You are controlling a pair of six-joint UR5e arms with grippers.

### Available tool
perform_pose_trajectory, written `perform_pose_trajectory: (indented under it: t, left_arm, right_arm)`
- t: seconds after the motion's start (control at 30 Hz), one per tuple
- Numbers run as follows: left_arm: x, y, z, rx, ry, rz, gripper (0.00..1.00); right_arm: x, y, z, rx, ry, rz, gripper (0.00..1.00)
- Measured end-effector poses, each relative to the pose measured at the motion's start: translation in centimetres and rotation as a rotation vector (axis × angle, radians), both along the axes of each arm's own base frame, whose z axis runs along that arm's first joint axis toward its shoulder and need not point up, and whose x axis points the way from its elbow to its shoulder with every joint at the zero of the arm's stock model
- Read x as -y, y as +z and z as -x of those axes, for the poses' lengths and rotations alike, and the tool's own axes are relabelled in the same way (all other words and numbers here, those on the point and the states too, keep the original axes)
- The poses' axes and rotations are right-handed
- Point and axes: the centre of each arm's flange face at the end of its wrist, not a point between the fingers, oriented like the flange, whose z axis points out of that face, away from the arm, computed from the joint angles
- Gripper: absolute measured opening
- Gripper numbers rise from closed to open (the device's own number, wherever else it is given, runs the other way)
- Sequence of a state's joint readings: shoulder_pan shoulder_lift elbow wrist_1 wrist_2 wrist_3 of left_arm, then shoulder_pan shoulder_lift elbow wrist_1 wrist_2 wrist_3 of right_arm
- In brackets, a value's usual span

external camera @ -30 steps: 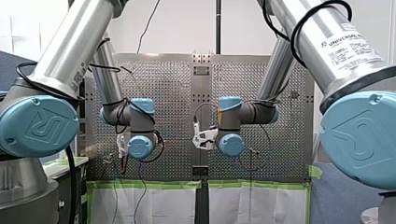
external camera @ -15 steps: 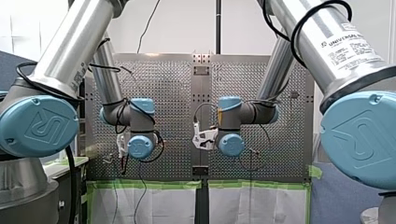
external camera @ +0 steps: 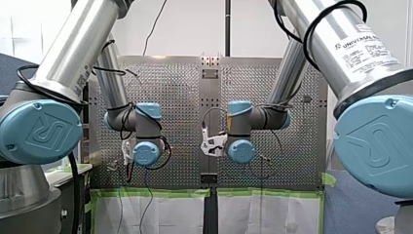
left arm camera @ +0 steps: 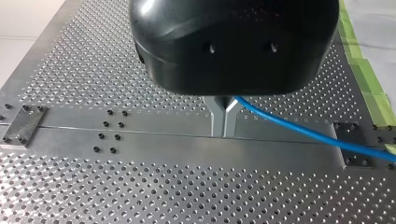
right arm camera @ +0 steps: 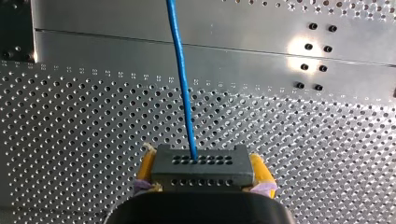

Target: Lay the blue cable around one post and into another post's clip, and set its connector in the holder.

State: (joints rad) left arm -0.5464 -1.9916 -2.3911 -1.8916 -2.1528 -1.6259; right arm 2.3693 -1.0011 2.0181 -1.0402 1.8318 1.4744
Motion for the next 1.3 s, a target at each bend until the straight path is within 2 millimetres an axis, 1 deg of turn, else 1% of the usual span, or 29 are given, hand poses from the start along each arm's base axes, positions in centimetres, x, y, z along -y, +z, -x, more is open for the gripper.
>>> perform_pose_trajectory:
  t: [1.0, 1.13, 1.3]
  left_arm:
    - [0.0, -0.1, 0.1, 0.0, -0.002, 0.003, 0.0]
    - [-0.1, -0.9, 1.3, -0.016, -0.002, 0.003, 0.0]
    - [-0.6, -1.8, 3.7, -0.05, 0.006, -0.016, 0.0]
  right_arm:
    - [-0.1, -0.2, -0.1, -0.004, 0.002, -0.009, 0.0]
    - [-0.9, -1.2, -1.3, -0.015, 0.002, -0.036, 0.0]
    - [-1.5, -2.3, -2.6, -0.041, -0.007, -0.061, 0.0]
